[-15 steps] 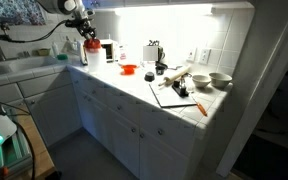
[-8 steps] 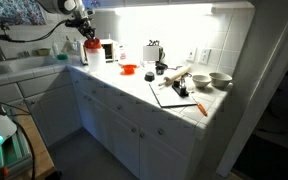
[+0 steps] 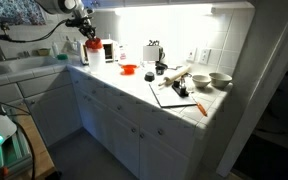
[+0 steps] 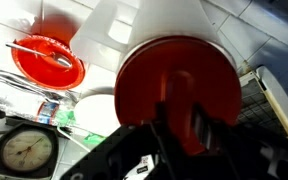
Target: Put the red lid on the jar
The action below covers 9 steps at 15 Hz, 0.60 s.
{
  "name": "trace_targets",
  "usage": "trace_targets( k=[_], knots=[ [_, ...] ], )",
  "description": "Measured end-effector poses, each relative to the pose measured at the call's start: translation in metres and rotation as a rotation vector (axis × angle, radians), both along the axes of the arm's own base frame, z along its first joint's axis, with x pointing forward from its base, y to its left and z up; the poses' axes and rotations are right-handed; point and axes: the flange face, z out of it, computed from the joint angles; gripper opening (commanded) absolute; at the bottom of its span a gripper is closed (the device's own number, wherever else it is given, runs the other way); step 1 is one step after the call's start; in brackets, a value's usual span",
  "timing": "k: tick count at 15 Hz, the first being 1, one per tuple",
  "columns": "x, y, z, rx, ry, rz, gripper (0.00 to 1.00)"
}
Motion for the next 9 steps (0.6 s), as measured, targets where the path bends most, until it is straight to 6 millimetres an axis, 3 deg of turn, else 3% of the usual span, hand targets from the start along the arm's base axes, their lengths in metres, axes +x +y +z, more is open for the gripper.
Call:
trace_targets(
  k=[9],
  knots=[
    [0.001, 0.004, 0.013, -0.051, 0.014, 0.009, 0.08]
  ],
)
